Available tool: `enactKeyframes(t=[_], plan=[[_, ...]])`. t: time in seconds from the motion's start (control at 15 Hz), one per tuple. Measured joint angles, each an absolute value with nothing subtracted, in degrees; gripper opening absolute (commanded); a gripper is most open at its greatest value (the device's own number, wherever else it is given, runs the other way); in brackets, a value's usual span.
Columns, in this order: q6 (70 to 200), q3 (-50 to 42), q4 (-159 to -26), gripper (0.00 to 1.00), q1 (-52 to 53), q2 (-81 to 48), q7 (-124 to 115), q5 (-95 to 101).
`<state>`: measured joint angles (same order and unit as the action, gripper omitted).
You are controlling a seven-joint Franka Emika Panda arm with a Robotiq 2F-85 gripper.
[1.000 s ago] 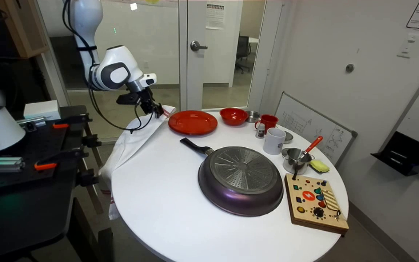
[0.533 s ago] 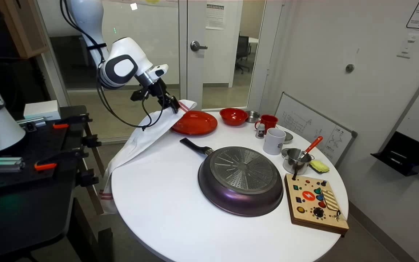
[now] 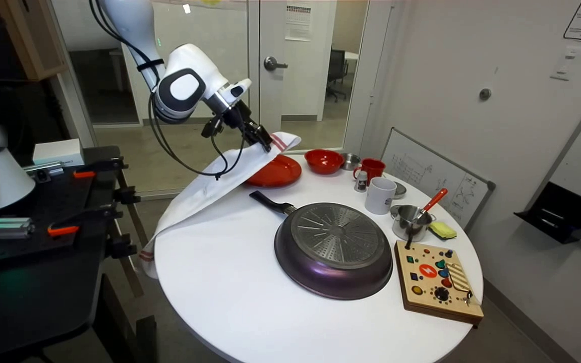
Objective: Unfold the towel
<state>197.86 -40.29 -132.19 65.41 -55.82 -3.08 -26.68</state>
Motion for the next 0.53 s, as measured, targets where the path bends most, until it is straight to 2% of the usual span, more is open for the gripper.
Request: enactKeyframes(t=[0.53], plan=[[197.8, -44.7, -125.5, 0.00, 64.7, -59.8, -5.7, -26.9]])
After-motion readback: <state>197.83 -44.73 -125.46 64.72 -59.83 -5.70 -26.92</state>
